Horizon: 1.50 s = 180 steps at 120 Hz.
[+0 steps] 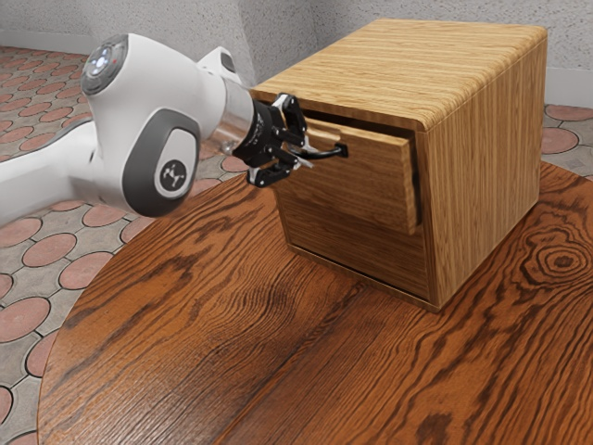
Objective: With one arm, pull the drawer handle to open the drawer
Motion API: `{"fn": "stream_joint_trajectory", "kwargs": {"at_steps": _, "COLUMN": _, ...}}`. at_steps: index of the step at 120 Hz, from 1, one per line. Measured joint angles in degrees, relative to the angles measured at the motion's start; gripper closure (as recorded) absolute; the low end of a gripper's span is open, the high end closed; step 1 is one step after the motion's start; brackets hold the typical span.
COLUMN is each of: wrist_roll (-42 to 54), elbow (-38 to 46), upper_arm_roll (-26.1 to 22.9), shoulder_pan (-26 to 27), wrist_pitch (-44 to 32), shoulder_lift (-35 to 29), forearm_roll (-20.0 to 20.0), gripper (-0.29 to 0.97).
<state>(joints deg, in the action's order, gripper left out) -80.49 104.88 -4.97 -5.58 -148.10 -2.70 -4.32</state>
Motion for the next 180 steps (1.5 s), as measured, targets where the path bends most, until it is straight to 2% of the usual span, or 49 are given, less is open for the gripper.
{"fn": "stream_joint_trajectory", "kwargs": {"at_steps": 69, "wrist_roll": -0.18, "elbow": 3.91, "upper_arm_roll": 0.12, "shoulder_pan": -0.23, "wrist_pitch": 2.74, "shoulder_lift": -5.06, "forearm_roll": -0.08, "gripper": 0.75}}
{"fn": "stream_joint_trajectory", "kwargs": {"at_steps": 84, "wrist_roll": -0.12, "elbow": 5.13, "upper_arm_roll": 0.13, "shoulder_pan": 0.09, "wrist_pitch": 2.51, "shoulder_lift": -6.51, "forearm_roll": -1.86, "gripper": 0.73}}
{"fn": "stream_joint_trajectory", "kwargs": {"at_steps": 123, "wrist_roll": 0.03, "elbow": 10.44, "upper_arm_roll": 1.4, "shoulder_pan": 1.29, "wrist_pitch": 2.5, "shoulder_lift": -11.58, "forearm_roll": -0.92, "gripper": 0.69}}
{"fn": "stream_joint_trajectory", "kwargs": {"at_steps": 180, "wrist_roll": 0.03, "elbow": 17.29, "upper_arm_roll": 3.56, "shoulder_pan": 1.71, "wrist_pitch": 3.13, "shoulder_lift": -18.17, "forearm_roll": -0.06, "gripper": 0.7}}
